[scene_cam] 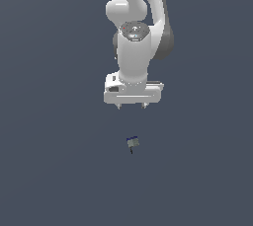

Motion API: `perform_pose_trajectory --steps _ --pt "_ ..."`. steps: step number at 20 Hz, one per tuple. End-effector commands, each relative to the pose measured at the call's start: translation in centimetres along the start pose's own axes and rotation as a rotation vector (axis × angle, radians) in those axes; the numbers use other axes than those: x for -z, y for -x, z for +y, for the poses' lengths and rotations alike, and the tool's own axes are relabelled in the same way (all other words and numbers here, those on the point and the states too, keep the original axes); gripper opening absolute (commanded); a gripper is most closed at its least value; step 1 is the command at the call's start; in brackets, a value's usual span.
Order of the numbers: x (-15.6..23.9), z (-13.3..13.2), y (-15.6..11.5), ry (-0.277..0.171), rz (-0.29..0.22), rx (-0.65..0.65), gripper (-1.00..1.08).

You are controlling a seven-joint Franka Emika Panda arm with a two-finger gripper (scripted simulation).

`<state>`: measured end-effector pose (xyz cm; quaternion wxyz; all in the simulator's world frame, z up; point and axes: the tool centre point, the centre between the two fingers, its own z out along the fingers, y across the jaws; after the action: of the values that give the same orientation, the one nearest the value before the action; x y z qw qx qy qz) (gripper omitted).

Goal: Pick up the object and move it to a goal position.

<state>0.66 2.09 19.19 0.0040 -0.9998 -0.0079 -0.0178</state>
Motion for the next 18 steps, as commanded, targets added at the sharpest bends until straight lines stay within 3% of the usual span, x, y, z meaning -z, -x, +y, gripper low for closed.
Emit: perform_pose_trajectory --steps 1,18 --pt "0.0 0.0 0.0 0.0 0.0 0.0 1.0" --pt "-1.1 -0.8 0.2 0.023 -0.029 0.028 1.0"
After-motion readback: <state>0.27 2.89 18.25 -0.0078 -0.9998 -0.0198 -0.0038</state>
